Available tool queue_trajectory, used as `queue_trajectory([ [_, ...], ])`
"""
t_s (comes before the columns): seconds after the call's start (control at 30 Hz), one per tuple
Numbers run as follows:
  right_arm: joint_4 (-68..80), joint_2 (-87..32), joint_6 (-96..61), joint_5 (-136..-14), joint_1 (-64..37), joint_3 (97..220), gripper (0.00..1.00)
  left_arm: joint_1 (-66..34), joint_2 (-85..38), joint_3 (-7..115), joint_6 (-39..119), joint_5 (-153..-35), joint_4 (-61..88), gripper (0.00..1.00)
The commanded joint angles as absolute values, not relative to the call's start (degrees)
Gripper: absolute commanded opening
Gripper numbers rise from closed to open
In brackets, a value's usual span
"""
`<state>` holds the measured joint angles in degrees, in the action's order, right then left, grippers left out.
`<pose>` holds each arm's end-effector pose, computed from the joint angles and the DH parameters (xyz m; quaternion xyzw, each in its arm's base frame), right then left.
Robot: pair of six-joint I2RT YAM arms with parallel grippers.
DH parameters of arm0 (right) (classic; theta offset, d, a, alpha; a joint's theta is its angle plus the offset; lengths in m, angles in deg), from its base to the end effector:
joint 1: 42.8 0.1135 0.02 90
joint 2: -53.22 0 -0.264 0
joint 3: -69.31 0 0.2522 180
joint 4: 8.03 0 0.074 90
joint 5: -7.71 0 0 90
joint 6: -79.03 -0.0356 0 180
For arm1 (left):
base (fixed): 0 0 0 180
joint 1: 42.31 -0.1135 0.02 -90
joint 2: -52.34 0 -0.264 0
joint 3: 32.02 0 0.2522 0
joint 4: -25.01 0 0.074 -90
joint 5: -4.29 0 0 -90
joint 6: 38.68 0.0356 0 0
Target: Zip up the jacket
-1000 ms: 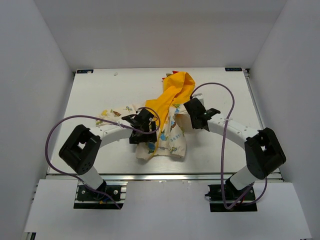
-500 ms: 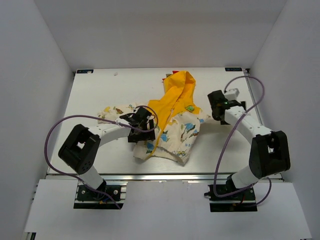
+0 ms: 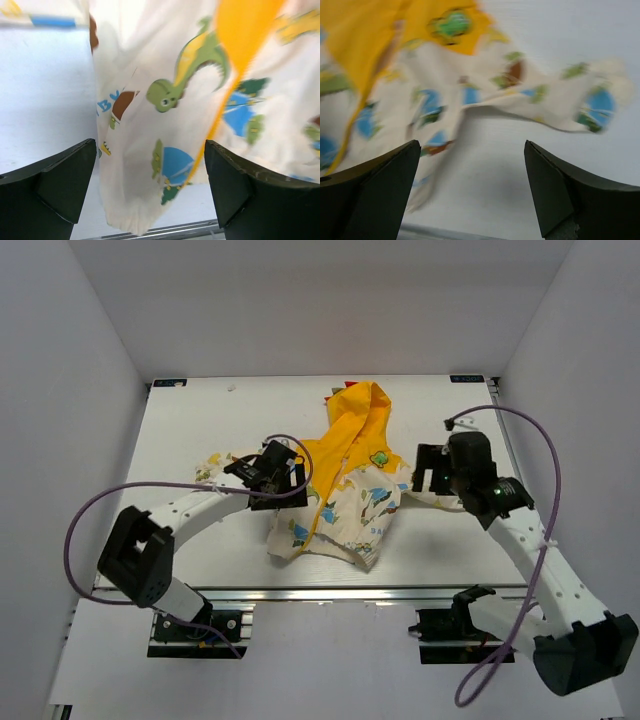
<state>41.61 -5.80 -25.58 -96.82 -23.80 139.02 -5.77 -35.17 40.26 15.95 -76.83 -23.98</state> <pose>0.2074 0.0620 0.3184 0.0202 0.8966 0.0143 0.4422 0.2438 -0.1738 0.2127 -0.0073 0.9720 -0.0695 0.2243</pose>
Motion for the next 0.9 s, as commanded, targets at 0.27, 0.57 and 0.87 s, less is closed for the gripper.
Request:
queue_trajectory([
  [0.27,20.69,-19.8,-35.2,-67.79,-3.6,136.0,0.89,-6.18,-36.93,50.19,18.8,-71.92,-21.71,0.98],
  [0.57,22.87,-19.38,-42.17,-74.73,-7.2,120.52,0.89,-6.54,-47.85,54.86,20.38,-76.39,-21.36,0.98],
  [0.87,20.5,-29.45,-35.59,-75.09,-19.06,118.57,0.89,-6.8,-55.32,56.18,20.56,-75.88,-21.18,0.98],
])
